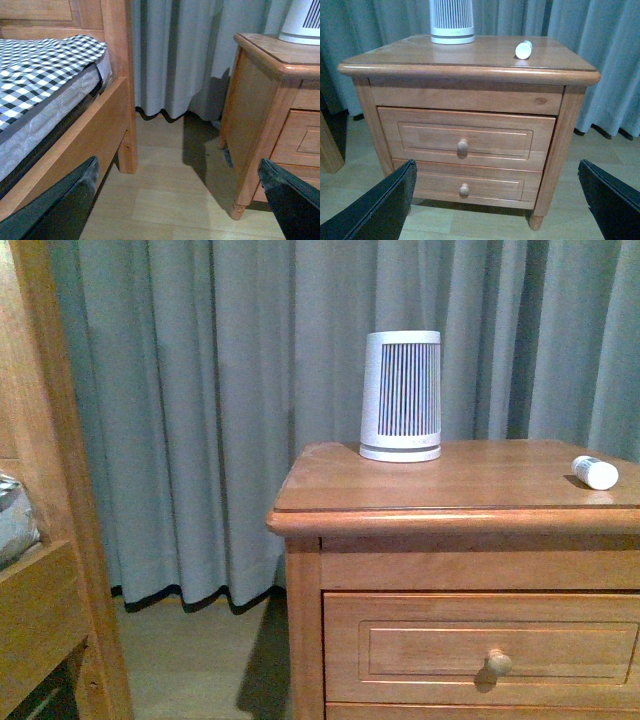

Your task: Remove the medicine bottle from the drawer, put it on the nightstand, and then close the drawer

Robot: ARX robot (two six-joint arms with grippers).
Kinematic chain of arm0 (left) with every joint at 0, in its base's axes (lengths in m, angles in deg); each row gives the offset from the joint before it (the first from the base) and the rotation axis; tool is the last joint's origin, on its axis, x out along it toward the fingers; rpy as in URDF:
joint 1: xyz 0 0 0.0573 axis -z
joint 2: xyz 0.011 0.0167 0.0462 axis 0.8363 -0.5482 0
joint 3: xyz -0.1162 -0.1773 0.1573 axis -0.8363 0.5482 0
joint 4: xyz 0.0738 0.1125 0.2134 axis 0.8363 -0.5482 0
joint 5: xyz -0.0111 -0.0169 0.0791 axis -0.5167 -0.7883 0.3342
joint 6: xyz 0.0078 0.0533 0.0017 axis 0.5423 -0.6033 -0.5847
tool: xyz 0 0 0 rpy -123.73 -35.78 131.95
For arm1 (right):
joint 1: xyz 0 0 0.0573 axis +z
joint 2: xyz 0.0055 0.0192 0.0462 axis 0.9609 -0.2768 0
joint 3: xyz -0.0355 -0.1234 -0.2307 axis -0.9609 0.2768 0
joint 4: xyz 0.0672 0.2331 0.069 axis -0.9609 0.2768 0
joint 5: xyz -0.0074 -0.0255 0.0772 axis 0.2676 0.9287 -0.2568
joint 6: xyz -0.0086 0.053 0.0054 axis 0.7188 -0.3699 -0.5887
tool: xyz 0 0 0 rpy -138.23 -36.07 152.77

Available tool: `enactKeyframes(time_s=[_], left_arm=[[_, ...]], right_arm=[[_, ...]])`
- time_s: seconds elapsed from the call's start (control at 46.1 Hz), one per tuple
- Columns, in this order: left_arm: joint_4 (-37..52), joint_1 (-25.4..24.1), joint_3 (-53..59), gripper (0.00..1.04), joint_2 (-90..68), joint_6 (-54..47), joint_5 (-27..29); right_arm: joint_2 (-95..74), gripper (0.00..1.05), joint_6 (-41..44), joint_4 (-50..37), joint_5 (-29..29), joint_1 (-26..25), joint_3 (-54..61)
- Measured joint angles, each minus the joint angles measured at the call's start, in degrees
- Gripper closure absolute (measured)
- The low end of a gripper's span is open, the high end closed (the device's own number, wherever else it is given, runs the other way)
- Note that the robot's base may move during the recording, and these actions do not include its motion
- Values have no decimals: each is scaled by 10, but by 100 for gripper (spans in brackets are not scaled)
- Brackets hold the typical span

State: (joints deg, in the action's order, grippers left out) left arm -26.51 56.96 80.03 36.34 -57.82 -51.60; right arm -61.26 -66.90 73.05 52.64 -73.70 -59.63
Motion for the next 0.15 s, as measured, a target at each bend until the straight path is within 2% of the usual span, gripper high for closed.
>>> enactKeyframes(time_s=[0.152], left_arm=[[0, 0, 0, 7, 0, 0, 0]], right_arm=[[0, 7, 0, 0, 0, 0, 0]])
